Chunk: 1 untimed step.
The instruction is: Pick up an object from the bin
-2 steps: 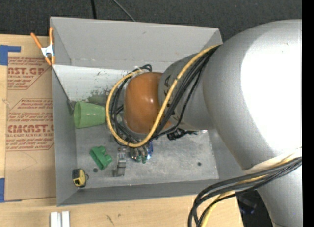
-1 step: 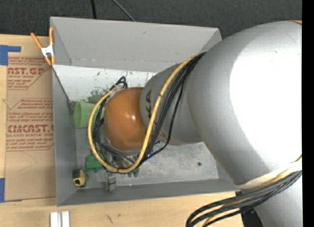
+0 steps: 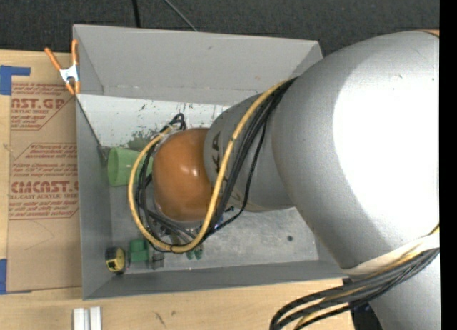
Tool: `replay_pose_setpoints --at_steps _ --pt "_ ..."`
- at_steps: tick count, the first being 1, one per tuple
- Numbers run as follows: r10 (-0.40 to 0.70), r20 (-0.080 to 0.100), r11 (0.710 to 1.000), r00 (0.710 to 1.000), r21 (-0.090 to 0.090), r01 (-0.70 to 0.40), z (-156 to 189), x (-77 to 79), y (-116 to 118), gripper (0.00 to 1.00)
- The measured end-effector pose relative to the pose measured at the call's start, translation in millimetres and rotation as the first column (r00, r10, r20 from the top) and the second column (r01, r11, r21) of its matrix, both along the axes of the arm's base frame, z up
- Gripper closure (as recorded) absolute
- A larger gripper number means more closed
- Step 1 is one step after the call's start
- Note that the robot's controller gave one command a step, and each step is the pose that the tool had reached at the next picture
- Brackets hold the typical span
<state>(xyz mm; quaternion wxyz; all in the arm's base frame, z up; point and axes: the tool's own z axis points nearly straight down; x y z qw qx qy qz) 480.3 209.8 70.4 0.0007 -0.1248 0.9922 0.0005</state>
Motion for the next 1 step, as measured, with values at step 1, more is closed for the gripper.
replay_pose_setpoints --at_steps 1 --pt "0.047 0.008 0.999 0.999 0.002 -0.047 176.8 5.9 -7.3 1.00"
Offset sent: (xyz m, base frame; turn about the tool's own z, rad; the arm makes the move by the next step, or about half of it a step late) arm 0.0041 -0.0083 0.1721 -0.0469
